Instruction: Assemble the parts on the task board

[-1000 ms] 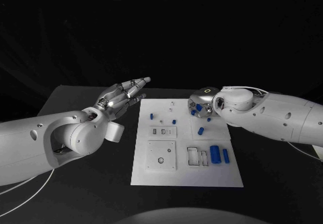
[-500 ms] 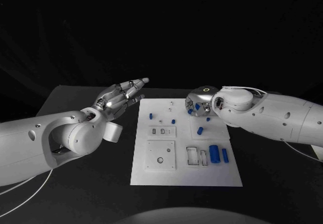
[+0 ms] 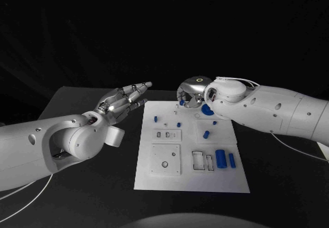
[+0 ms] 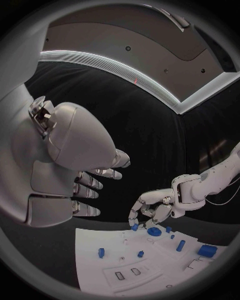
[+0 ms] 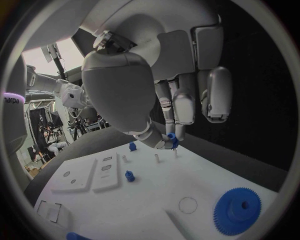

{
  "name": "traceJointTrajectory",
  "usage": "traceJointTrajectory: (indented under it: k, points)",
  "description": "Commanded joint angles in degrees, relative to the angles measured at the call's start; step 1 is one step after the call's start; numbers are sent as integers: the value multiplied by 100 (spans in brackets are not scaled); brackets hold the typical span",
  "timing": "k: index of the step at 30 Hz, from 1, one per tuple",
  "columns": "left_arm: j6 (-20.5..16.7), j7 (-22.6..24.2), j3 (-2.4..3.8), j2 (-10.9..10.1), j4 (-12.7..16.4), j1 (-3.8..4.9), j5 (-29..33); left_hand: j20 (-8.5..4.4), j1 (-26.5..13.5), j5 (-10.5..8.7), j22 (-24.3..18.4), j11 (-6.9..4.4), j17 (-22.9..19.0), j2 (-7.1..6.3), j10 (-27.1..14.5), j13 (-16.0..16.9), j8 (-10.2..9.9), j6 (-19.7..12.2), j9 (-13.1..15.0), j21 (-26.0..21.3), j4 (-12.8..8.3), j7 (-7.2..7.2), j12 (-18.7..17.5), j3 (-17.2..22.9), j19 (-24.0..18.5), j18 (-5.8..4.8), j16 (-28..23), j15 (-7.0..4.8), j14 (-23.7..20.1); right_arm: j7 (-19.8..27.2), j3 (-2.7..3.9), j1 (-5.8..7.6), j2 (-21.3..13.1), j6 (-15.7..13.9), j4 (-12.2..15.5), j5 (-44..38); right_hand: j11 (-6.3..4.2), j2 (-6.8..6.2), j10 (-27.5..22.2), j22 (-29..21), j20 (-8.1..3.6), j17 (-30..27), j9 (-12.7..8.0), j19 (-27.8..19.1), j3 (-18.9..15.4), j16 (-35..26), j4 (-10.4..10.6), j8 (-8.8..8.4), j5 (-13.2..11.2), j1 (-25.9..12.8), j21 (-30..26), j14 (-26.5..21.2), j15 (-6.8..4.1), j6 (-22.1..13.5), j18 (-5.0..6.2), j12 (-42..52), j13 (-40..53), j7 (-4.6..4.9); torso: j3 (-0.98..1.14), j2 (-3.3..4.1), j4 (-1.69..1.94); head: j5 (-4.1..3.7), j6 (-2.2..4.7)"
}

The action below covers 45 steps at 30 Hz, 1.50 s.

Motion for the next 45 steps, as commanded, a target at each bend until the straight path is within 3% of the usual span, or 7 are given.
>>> traceJointTrajectory:
  k: [1, 5, 12, 20, 25, 29, 45]
  points:
    - [-7, -19, 5, -13, 41, 6, -30, 32, 66, 35, 9, 32, 7, -4, 4, 10, 27, 40, 6, 28, 5, 22, 27, 32, 12, 50, 24, 43, -7, 1, 6, 13, 110, 75, -157, 248, 14, 20, 39, 378, 3, 51, 489, 55, -18, 39, -3, -41, 10, 4, 38, 61, 10, -33, -53, -41, -16, 12, 6, 22, 32, 43, -46]
    - [-49, -27, 6, -53, 66, 7, -30, 35, 74, 43, 11, 30, 9, -12, 10, 11, 32, 52, 8, 33, 4, 21, 34, 35, 18, 51, 32, 45, -2, -10, 15, 21, 339, 128, -450, 346, 32, 21, 47, 495, 7, 233, 500, 169, -1, 131, -8, -79, 18, 14, 117, 158, 18, -61, -87, -98, -39, 23, 0, 26, -6, 124, -78]
    - [-37, -29, 8, -19, 77, 10, -30, 40, 87, 56, 14, 32, 13, -21, 16, 13, 36, 56, 8, 39, 3, 23, 44, 40, 26, 52, 50, 51, 8, -9, 19, -26, 556, 191, -799, 432, 53, 19, 39, 487, 14, 215, 508, 160, 10, 126, -5, -111, 20, 11, 109, 158, 30, -82, -84, -153, -59, 36, 12, 20, 46, 53, -96]
    - [-25, -44, 8, 7, 65, 10, -30, 43, 91, 59, 15, 36, 15, -23, 19, 13, 37, 57, 7, 40, 5, 27, 48, 42, 28, 52, 58, 55, 13, -8, 20, -70, 660, 291, -914, 455, 77, 19, 20, 452, 31, 148, 511, 119, 30, 88, -8, -177, -15, 18, 76, 120, 52, -136, -71, -234, -85, 57, 14, 19, 29, 61, -101]
    - [-14, -35, 8, 46, 42, 9, -30, 46, 94, 62, 16, 40, 16, -24, 20, 14, 37, 57, 7, 41, 6, 30, 51, 45, 30, 52, 63, 59, 16, -57, 20, -80, 707, 378, -956, 445, 94, 20, 6, 437, 43, 113, 510, 97, 59, 64, -28, -226, 0, 45, 58, 94, 64, -170, -65, -289, -100, 73, 17, 17, 55, 19, -107]
    - [0, -43, 7, 67, 46, 9, -30, 52, 104, 72, 16, 47, 18, -22, 17, 13, 34, 44, 5, 44, 6, 36, 54, 53, 33, 51, 72, 67, 20, -87, 20, -88, 733, 434, -974, 410, 118, 17, -27, 415, 57, 73, 507, 68, 73, 37, -30, -270, -13, 46, 35, 64, 82, -197, -58, -348, -115, 79, 12, 15, 37, 40, -139]
    - [32, -71, 7, 122, 20, 8, 78, 69, 115, 83, 25, 62, 25, -17, 21, 14, 31, 34, 3, 61, 14, 52, 67, 69, 56, 52, 104, 91, 38, -130, 20, -127, 790, 582, -1074, 360, 136, 25, -80, 401, 78, 39, 504, 40, 108, 11, -44, -336, -8, 64, 11, 31, 101, -228, -50, -440, -131, 81, 14, 22, 46, 7, -182]
